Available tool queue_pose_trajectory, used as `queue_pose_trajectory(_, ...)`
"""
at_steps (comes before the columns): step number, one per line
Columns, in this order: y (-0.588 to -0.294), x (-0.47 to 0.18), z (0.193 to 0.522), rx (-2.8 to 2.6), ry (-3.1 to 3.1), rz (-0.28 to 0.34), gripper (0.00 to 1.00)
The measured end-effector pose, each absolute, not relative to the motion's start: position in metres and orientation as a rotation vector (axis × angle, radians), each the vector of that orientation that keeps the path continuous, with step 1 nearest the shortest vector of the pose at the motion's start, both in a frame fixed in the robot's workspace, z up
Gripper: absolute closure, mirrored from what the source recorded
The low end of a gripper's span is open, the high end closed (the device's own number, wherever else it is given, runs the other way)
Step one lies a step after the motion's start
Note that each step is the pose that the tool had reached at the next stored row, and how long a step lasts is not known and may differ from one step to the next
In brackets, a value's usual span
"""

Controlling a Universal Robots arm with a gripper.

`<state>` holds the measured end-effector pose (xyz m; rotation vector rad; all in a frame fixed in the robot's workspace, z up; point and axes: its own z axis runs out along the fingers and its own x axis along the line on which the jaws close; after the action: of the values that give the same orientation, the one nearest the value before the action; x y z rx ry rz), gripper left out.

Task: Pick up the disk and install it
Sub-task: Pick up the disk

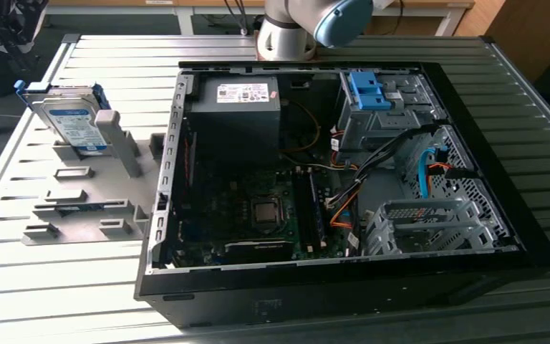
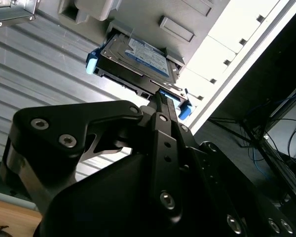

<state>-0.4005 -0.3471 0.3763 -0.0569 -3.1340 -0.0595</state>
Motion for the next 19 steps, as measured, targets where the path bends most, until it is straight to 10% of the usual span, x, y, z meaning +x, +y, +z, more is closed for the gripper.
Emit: queue_pose_trajectory(19, -0.3471, -0.4005, 0.3762, -0.025, -3.134, -0.059, 0.89)
